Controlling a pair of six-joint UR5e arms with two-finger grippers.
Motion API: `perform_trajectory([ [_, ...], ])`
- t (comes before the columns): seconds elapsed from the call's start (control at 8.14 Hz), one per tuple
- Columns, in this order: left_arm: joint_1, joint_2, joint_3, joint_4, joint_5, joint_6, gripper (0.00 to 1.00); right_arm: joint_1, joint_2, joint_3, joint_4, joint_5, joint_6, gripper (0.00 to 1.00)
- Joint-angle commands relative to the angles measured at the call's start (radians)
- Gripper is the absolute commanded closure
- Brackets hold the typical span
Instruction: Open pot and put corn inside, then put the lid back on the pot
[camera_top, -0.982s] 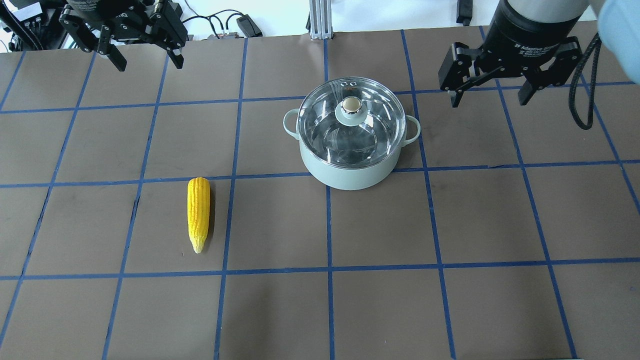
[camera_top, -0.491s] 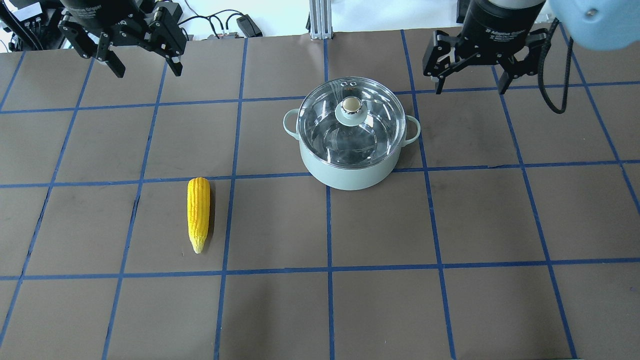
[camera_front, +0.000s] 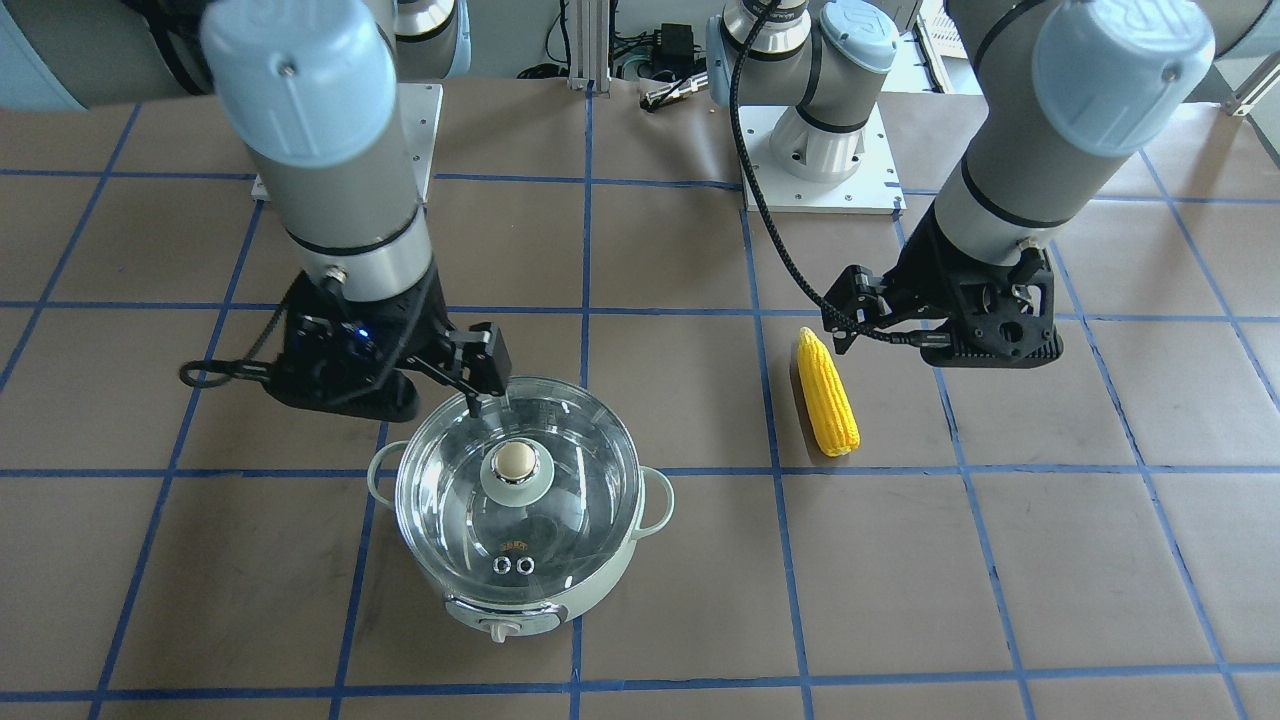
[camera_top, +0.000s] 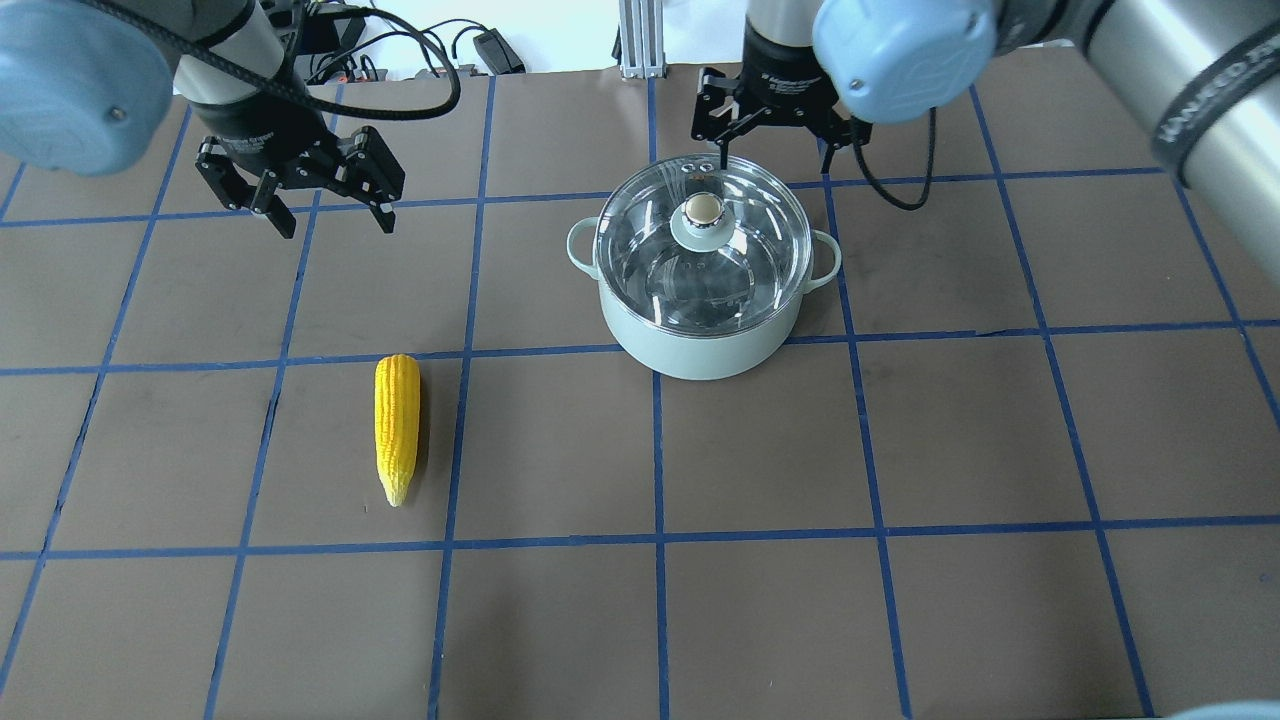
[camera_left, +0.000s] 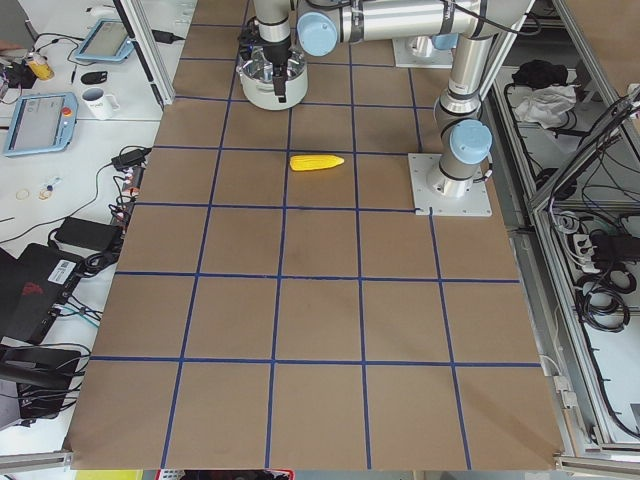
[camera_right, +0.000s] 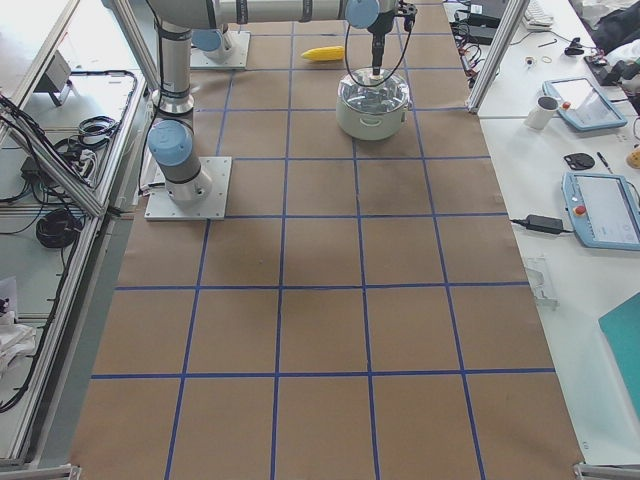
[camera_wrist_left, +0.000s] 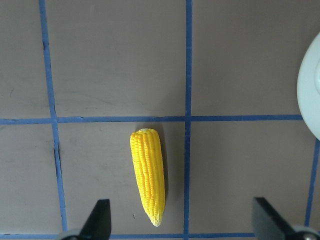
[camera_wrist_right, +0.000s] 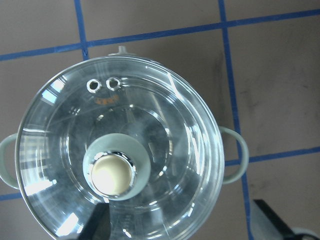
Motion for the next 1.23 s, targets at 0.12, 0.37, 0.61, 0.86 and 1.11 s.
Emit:
perform_trajectory([
  [0.12, 0.082, -0.016, -0.234, 0.147, 0.001, -0.081, 0.0, 0.054, 0.081, 0.085, -0.199, 0.007, 0.038, 0.0],
  [0.37, 0.079, -0.084, -0.297, 0.147, 0.001, -0.155, 0.0, 0.054, 0.091, 0.121, -0.286, 0.008, 0.035, 0.0],
  [0.61, 0.079, -0.121, -0.344, 0.192, 0.001, -0.113, 0.0, 0.062, 0.104, 0.122, -0.287, 0.008, 0.013, 0.03],
  [0.86, 0.08, -0.143, -0.354, 0.25, 0.002, -0.108, 0.0, 0.065, 0.105, 0.122, -0.28, 0.01, 0.015, 0.17],
  [1.11, 0.08, -0.166, -0.358, 0.246, 0.002, -0.106, 0.0, 0.066, 0.101, 0.122, -0.278, 0.008, 0.018, 0.32],
])
